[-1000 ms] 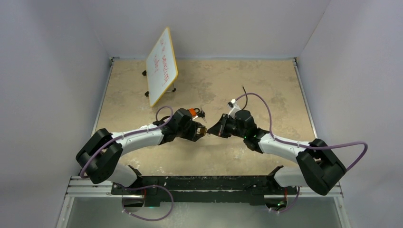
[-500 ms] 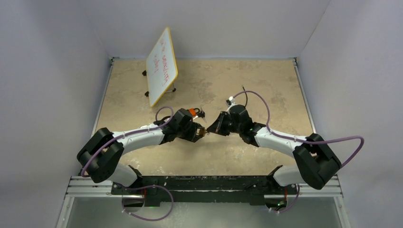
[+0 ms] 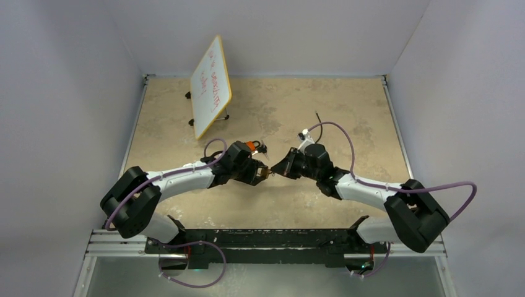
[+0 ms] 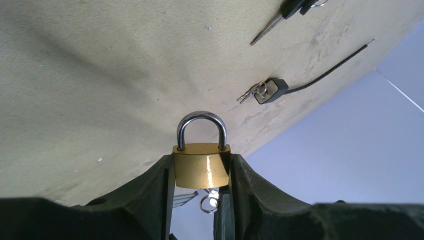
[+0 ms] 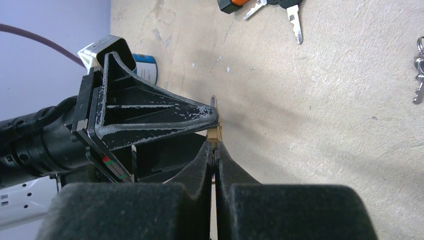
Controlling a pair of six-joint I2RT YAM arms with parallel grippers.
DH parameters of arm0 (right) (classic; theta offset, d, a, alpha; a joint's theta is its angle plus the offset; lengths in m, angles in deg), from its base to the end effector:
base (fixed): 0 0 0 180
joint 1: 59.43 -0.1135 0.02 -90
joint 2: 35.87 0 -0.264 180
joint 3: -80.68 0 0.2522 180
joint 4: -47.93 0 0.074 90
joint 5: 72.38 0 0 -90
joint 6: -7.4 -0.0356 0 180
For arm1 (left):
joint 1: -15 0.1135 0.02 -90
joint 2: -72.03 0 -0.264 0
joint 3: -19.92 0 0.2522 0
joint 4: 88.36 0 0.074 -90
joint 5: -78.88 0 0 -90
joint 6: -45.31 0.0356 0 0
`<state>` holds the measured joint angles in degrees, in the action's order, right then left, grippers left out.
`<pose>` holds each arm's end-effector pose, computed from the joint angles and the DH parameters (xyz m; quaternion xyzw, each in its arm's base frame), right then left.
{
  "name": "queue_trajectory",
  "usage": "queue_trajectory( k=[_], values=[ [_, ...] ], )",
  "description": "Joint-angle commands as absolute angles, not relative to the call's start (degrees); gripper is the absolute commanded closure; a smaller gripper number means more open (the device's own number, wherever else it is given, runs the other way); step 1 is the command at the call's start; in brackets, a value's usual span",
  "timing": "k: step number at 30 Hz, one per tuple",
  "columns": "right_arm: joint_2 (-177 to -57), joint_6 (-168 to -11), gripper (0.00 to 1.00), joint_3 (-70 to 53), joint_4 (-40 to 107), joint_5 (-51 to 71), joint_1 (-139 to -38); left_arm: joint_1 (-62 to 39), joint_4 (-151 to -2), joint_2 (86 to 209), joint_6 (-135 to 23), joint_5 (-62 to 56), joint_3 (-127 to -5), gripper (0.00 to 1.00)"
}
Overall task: Unlock with the key
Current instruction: Unlock the lock.
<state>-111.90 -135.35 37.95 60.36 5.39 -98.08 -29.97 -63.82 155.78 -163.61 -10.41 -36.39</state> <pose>0.2051 0.1737 0.1925 0.0405 0.8200 0.4650 0.3312 0.1996 -0.2000 0.1734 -0.5670 0.7565 -0.3233 0.0398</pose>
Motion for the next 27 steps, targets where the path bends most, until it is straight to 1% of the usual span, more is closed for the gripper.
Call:
queue_trajectory(
  k=[1, 12, 17, 27],
  values=[
    [-110.4, -132.1, 1.00, 41.5, 66.4, 7.4, -99.9, -30.3, -72.7, 153.9, -167.5, -9.6, -37.8, 0.87],
    [-109.7, -130.1, 1.00, 43.9, 70.3, 13.3, -102.3, -30.2, -73.7, 153.7, -169.6, -10.8, -37.5, 0.87],
    [-108.7, -129.9, 1.00, 44.7, 70.6, 17.2, -103.5, -30.3, -77.1, 153.4, -171.7, -10.9, -36.9, 0.87],
    [-109.6, -126.0, 1.00, 48.3, 80.6, 21.4, -104.6, -30.2, -78.2, 153.2, -172.9, -12.6, -37.0, 0.87]
  ],
)
